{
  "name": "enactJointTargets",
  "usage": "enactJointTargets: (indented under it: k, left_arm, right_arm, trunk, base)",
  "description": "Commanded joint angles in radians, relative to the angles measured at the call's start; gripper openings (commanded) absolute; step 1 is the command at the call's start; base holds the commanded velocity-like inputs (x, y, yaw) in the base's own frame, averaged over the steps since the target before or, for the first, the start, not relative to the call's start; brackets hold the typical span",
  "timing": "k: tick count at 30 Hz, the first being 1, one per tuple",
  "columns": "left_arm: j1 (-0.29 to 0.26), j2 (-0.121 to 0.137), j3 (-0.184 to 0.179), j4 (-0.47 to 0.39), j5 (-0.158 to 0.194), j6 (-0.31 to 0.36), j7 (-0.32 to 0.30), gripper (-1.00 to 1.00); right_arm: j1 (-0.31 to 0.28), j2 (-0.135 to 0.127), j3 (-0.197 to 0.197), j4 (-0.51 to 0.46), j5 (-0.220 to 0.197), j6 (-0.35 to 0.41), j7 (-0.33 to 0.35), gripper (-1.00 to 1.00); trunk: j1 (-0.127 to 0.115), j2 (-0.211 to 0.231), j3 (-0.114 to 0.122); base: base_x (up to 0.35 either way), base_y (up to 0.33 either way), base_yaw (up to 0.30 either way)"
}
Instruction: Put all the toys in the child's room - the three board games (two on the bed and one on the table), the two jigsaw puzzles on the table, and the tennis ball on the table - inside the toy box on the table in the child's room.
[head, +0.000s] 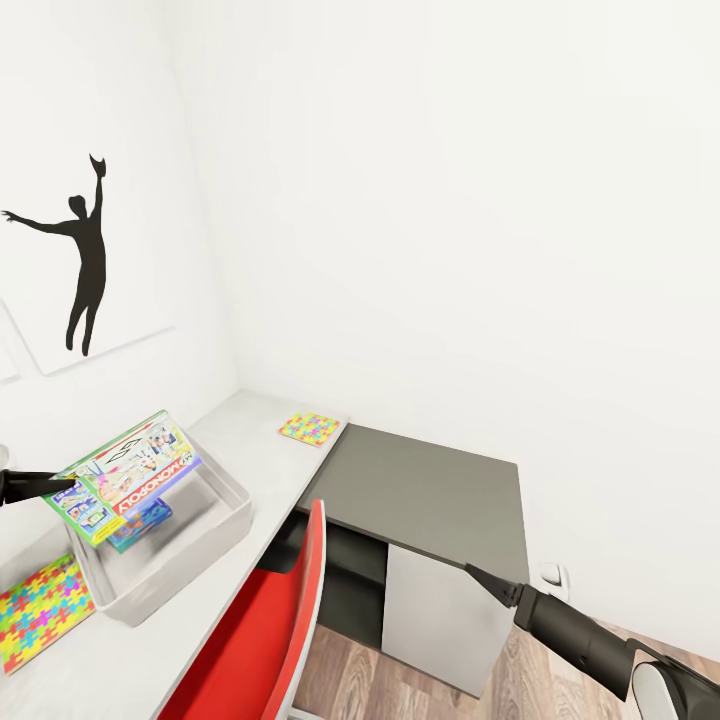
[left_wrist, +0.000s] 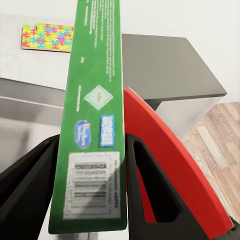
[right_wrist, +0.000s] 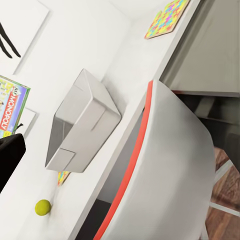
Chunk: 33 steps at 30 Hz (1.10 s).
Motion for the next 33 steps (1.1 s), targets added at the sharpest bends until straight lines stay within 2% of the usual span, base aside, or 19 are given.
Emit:
enactJointTargets:
  k: [1, 10, 28, 33]
  left_arm:
    - [-0.001, 0.000, 0.000, 0.000, 0.001, 0.010, -0.003, -1.00]
    - [-0.001, -0.001, 0.000, -0.008, 0.001, 0.010, -0.004, -1.00]
    - [-0.001, -0.003, 0.000, -0.012, 0.000, 0.011, -0.005, -1.00]
    - [-0.001, -0.019, 0.000, -0.007, -0.002, 0.013, -0.007, -1.00]
  right_arm:
    - [-0.001, 0.000, -0.001, 0.000, -0.001, 0.005, 0.002, 1.00]
    - [-0.001, 0.001, -0.001, 0.002, -0.001, 0.005, -0.002, 1.00]
    - [-0.001, -0.001, -0.002, 0.002, -0.001, 0.006, -0.001, 1.00]
    - [-0.001, -0.001, -0.003, 0.002, -0.001, 0.006, 0.000, 1.00]
  trunk:
    - [0.001, -0.002, -0.002]
    - [0.001, -0.002, -0.002]
    - [0.001, -0.002, -0.002]
    - [0.001, -0.002, -0.002]
  base:
    - [0.005, 0.003, 0.000]
    - [0.083, 0.041, 0.000]
    - [0.006, 0.003, 0.000]
    - [0.000, 0.000, 0.000]
